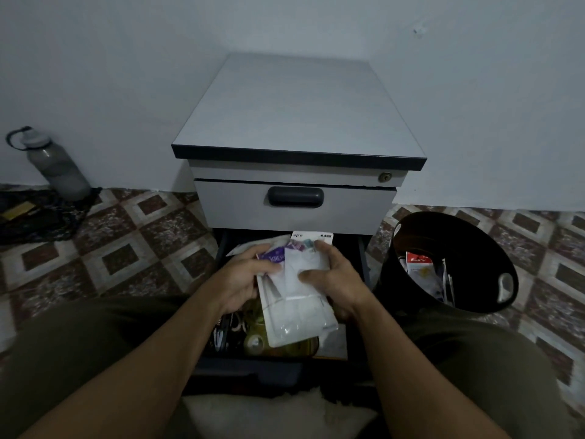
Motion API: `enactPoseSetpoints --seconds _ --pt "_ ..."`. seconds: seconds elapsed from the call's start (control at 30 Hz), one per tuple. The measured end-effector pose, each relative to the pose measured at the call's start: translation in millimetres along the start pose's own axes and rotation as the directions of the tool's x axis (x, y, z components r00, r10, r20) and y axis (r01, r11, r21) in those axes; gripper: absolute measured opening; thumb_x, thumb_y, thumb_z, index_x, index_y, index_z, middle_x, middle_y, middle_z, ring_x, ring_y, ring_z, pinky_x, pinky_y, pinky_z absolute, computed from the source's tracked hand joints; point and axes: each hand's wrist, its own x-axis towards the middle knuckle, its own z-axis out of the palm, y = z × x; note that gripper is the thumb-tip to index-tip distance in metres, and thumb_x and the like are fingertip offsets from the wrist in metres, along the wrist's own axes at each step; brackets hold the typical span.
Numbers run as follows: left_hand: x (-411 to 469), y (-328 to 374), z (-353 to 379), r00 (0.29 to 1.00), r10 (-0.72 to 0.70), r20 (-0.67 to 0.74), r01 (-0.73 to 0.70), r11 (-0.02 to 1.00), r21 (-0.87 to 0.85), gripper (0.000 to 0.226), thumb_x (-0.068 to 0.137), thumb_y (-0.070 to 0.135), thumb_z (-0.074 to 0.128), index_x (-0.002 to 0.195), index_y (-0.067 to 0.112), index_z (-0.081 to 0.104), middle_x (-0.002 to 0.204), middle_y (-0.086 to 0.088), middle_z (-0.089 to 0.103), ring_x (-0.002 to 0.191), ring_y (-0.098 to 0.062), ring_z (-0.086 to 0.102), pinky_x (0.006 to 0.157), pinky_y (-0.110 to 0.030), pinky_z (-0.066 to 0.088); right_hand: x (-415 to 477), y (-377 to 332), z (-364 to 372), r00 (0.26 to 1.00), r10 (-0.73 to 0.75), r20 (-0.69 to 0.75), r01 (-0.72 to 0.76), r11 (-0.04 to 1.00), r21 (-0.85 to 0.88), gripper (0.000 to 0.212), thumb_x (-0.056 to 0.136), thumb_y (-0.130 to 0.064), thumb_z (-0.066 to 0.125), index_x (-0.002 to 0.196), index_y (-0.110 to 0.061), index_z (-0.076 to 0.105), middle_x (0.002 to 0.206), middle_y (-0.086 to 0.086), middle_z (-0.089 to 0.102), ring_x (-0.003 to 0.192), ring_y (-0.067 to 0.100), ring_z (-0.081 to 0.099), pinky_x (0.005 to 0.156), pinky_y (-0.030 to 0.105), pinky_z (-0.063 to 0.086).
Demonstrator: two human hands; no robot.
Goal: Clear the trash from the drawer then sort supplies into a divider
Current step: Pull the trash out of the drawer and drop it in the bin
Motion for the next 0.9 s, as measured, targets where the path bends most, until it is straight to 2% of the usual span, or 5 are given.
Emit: enactPoseSetpoints --seconds 0.2,0.33,0.5,0.77,0.9 --pt "-12 35 18 0.998 0.053 0.036 -0.055 0.996 0.069 0.058 0.084 -0.007 0.066 0.136 0.015 0.052 0.120 -0.016 0.067 0.106 -0.034 0.068 0.081 -0.045 0.059 -15 -41 -3 0.998 -0.047 0.036 0.048 0.999 -0.014 0.070 0.080 0.014 0.069 0.141 -0.010 0.044 0.120 0.012 0.061 0.107 0.037 0.066 0.089 0.050 0.057" --pt "-21 43 30 0.996 0.068 0.057 -0.073 0.993 0.093 0.055 0.083 -0.004 0.069 0.131 0.017 0.053 0.118 -0.015 0.069 0.103 -0.032 0.070 0.081 -0.044 0.060 -30 -52 -6 0.998 -0.056 0.039 0.056 0.998 -0.002 0.070 0.080 0.014 0.068 0.142 -0.009 0.042 0.117 0.012 0.060 0.100 0.036 0.067 0.077 0.045 0.061" --pt "-35 40 38 0.995 0.083 0.060 -0.087 0.993 0.076 0.051 0.082 -0.004 0.070 0.126 0.017 0.057 0.119 -0.016 0.069 0.097 -0.030 0.071 0.067 -0.038 0.060 -47 -56 -9 0.997 -0.071 0.027 0.071 0.997 0.001 0.071 0.080 0.013 0.069 0.143 -0.007 0.042 0.115 0.012 0.060 0.096 0.034 0.068 0.075 0.042 0.061" --pt "-51 41 55 0.991 0.114 0.068 -0.117 0.992 0.041 0.054 0.081 -0.007 0.070 0.128 0.015 0.056 0.116 -0.015 0.069 0.095 -0.029 0.071 0.068 -0.038 0.061 -68 -63 -15 0.997 -0.074 -0.004 0.074 0.997 -0.016 0.073 0.079 0.011 0.071 0.143 -0.010 0.044 0.112 0.007 0.057 0.094 0.032 0.066 0.073 0.043 0.061" --pt "-50 42 66 0.991 0.126 0.045 -0.126 0.992 0.013 0.056 0.082 -0.010 0.067 0.130 0.014 0.055 0.116 -0.017 0.067 0.088 -0.028 0.071 0.061 -0.034 0.060 -74 -66 -21 0.995 -0.098 -0.019 0.098 0.995 0.001 0.072 0.079 0.013 0.070 0.143 -0.005 0.043 0.109 0.005 0.058 0.088 0.026 0.067 0.061 0.033 0.061"
